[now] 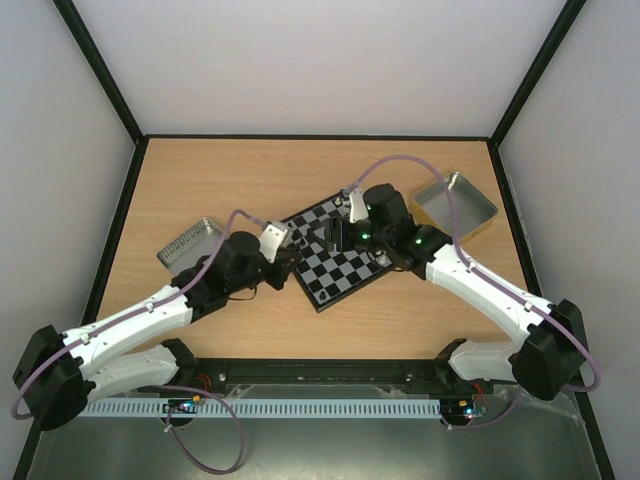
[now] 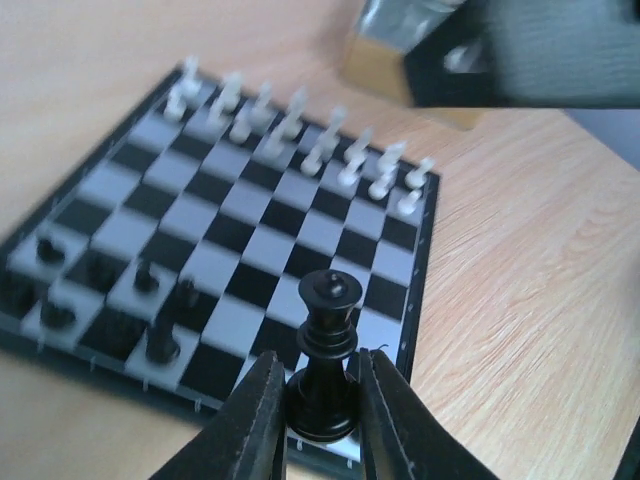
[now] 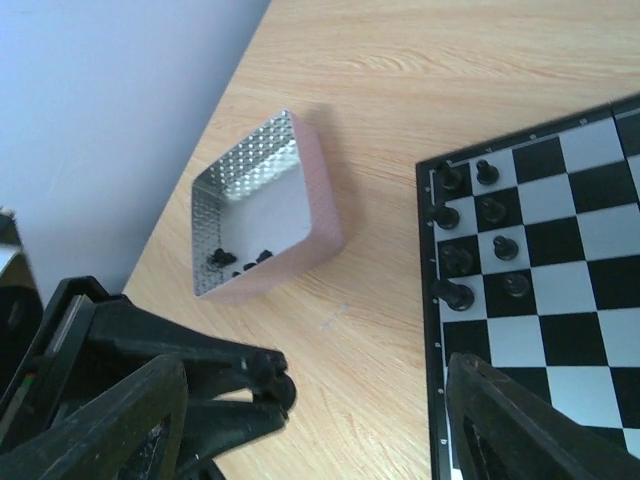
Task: Set up the chess pieces on the board
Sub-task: Place the chess piece on the chessboard.
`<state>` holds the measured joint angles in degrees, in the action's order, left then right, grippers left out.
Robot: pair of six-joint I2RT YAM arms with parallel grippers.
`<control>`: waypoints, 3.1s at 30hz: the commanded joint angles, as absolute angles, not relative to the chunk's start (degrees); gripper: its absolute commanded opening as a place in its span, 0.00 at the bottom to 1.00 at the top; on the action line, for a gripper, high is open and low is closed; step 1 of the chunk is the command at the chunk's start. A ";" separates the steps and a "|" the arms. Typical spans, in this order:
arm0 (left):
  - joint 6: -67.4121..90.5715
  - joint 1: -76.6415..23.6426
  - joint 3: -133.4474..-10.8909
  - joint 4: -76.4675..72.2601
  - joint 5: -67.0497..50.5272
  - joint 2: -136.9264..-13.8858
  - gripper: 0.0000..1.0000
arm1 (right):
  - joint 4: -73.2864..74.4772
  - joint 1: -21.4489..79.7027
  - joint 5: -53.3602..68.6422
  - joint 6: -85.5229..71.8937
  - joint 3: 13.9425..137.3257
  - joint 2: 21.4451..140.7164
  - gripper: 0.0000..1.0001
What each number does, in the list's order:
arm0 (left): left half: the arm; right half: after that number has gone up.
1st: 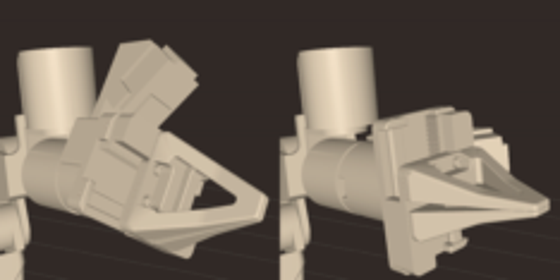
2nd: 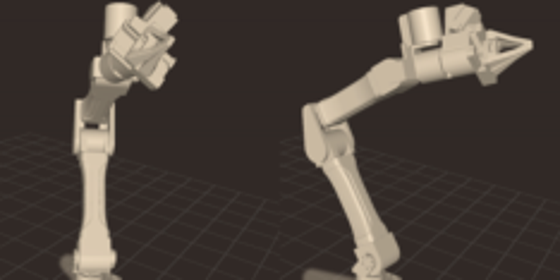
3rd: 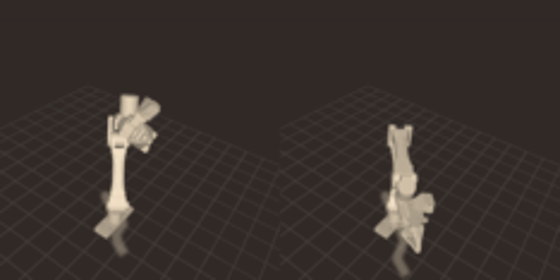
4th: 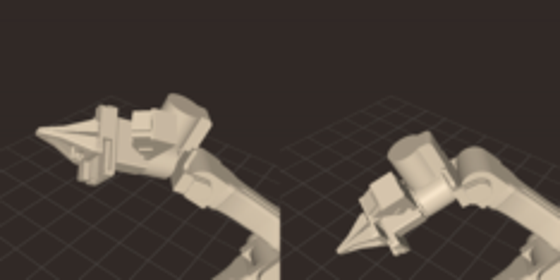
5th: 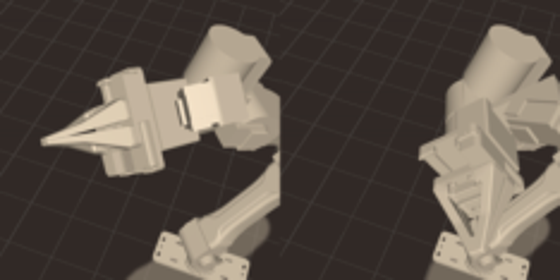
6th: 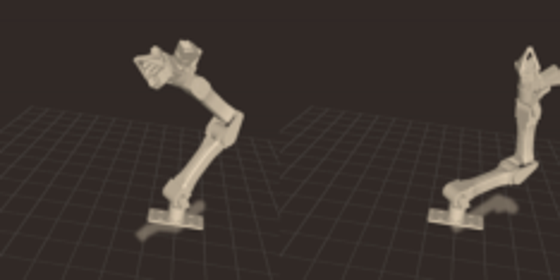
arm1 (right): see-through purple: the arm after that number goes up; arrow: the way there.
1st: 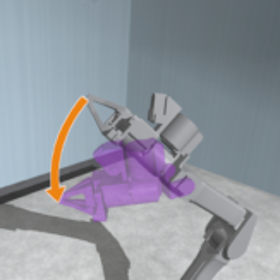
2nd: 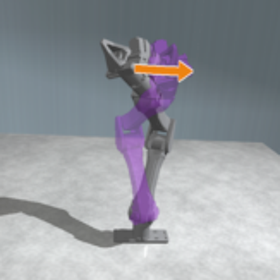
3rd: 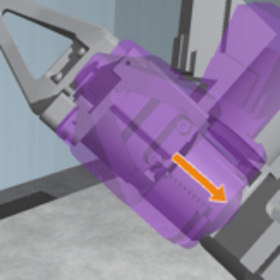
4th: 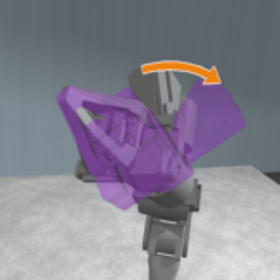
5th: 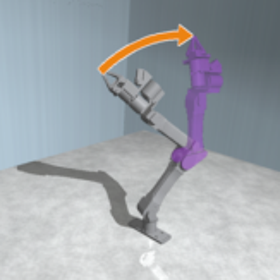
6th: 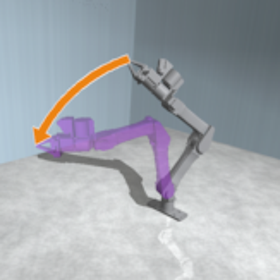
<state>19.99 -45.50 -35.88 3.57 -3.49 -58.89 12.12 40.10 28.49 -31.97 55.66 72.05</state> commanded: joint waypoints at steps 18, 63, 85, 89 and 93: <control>-16.23 -46.92 -41.94 -2.97 -10.10 -63.36 0.11 | 26.51 40.30 35.14 -25.48 63.67 75.54 0.46; 18.54 -17.76 -42.99 8.19 2.84 -46.74 0.99 | 19.89 53.08 -4.36 -28.04 68.70 98.37 0.04; 19.15 -17.39 -42.42 8.87 2.12 -48.99 0.99 | 23.47 55.76 -4.45 -26.90 70.72 105.89 0.08; 19.24 -17.34 -42.52 9.01 2.02 -49.29 0.99 | 23.82 55.73 -4.33 -26.81 71.03 106.35 0.12; 19.91 -17.19 -42.80 9.67 2.03 -49.64 0.99 | 24.47 55.73 -3.75 -26.85 71.37 105.73 0.21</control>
